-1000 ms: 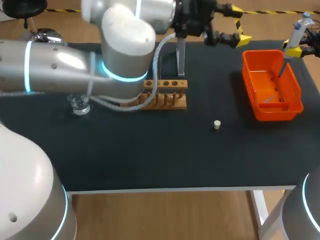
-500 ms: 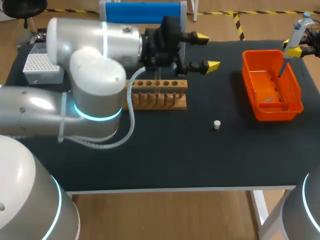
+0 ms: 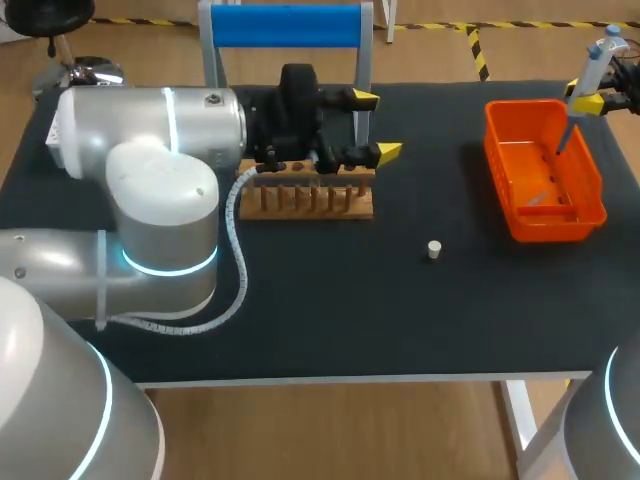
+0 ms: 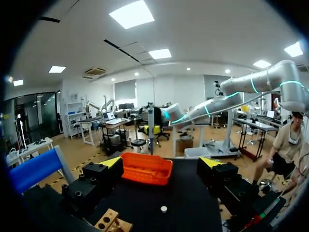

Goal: Invert the test tube, pick up the pipette, mount the tip to pipette, aspirate from beaker and dispense into the tube, eject the tip, return the pipette, and cap with the stopper.

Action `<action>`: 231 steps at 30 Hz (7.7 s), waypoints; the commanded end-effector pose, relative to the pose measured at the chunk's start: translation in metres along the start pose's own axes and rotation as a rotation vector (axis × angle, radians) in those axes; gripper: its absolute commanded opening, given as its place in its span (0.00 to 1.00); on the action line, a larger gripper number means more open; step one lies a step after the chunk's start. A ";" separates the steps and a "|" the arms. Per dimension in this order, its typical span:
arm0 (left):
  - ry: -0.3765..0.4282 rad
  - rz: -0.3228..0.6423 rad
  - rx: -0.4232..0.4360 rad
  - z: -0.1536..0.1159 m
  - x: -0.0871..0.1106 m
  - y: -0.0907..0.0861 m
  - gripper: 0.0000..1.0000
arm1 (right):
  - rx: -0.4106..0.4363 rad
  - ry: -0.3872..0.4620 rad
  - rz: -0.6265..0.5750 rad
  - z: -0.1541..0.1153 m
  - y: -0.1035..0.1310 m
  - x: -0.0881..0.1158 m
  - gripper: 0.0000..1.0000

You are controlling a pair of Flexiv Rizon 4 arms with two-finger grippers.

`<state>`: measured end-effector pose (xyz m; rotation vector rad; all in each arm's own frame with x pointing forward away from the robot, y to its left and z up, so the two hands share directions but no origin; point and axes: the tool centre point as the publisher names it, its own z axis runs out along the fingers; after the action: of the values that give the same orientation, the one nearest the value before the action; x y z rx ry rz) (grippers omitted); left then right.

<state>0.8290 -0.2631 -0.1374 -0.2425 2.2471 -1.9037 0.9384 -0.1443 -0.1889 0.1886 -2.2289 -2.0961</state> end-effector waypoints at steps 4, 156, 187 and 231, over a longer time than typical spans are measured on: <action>0.017 0.002 0.104 -0.008 -0.008 0.006 1.00 | 0.003 0.006 0.000 -0.002 0.001 -0.001 0.00; 0.002 -0.049 0.094 -0.016 -0.012 0.016 1.00 | -0.020 0.048 -0.033 0.350 0.014 0.046 0.00; 0.002 -0.049 0.094 -0.016 -0.012 0.016 0.00 | -0.025 0.037 -0.048 0.349 0.018 0.045 0.58; 0.002 -0.049 0.094 -0.016 -0.012 0.016 0.00 | 0.201 -0.367 0.070 0.227 0.039 -0.131 1.00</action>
<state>0.8370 -0.2413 -0.1501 -0.2796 2.1707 -2.0307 1.0129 0.0809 -0.1590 -0.2760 -2.5974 -2.0295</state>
